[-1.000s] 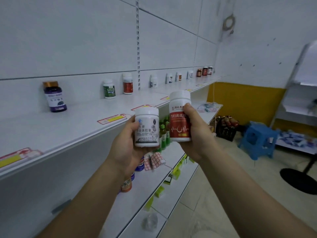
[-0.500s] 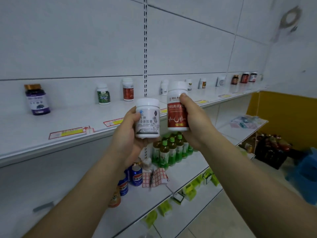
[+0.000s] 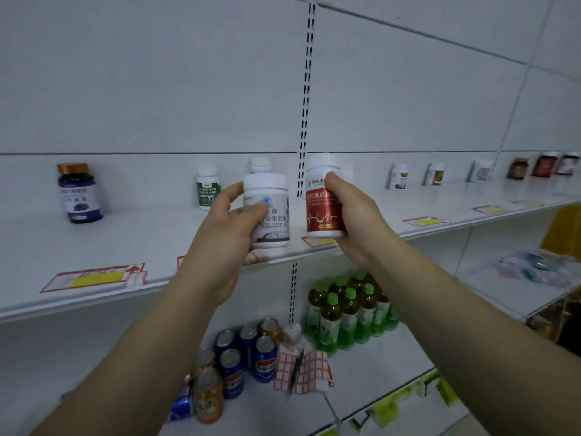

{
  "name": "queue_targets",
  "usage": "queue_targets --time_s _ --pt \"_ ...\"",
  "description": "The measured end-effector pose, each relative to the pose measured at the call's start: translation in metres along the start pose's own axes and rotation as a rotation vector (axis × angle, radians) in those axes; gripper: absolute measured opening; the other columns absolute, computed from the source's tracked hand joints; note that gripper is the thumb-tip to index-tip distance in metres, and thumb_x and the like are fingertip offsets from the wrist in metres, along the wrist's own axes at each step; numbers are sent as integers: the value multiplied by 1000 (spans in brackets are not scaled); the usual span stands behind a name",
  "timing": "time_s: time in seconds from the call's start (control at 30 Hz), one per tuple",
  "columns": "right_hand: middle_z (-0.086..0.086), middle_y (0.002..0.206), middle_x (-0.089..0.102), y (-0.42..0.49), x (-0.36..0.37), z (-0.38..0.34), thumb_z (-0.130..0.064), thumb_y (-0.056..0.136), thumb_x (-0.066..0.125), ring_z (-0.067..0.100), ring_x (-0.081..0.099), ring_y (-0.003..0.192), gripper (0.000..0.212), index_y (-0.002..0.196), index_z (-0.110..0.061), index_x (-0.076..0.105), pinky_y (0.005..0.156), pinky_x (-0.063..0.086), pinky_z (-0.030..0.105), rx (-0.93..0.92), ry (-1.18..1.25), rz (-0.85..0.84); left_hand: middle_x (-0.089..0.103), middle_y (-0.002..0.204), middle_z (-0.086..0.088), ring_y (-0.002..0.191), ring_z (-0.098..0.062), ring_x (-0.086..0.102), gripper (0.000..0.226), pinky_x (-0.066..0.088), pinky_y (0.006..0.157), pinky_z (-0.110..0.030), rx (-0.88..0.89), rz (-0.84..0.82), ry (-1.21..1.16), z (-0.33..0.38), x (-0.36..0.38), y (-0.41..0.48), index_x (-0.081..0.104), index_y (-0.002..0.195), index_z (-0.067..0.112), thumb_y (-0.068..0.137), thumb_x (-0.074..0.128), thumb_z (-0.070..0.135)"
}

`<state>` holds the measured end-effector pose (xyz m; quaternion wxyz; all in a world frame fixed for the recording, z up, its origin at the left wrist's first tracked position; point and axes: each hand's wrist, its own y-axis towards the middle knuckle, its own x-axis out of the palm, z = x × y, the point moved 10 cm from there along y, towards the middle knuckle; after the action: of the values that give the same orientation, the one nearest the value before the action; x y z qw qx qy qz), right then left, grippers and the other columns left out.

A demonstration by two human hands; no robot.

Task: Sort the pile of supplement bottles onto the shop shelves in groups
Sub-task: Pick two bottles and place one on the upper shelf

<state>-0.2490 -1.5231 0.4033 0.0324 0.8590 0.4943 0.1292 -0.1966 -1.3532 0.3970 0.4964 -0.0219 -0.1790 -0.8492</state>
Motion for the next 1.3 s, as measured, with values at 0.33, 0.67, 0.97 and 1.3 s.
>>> queue_targets --time_s 0.33,0.67,0.97,1.3 --pt "2 121 61 131 9 15 -38 93 58 19 59 108 39 123 -14 53 103 45 42 -22 -477 -136 60 104 14 85 -5 64 44 54 64 -16 -35 63 390 -19 7 32 48 119 30 84 68 11" --pt "8 132 53 189 18 33 -21 90 65 24 54 114 53 135 -13 40 97 47 41 -82 -627 -385 55 117 10 95 -9 55 60 43 81 -20 -90 333 609 -31 35 52 31 141 34 92 57 11" --pt "10 131 52 211 16 35 -20 89 66 27 53 116 58 136 -10 34 97 46 41 -214 -752 -435 52 120 6 107 -17 56 71 48 94 -35 -123 470 709 -38 35 50 31 137 45 85 62 8" --pt "14 130 52 220 25 39 -11 89 60 32 53 115 54 136 -7 32 93 44 38 -242 -873 -373 49 137 2 106 -16 58 83 49 94 -38 -116 420 802 -41 39 52 19 145 42 84 67 11"
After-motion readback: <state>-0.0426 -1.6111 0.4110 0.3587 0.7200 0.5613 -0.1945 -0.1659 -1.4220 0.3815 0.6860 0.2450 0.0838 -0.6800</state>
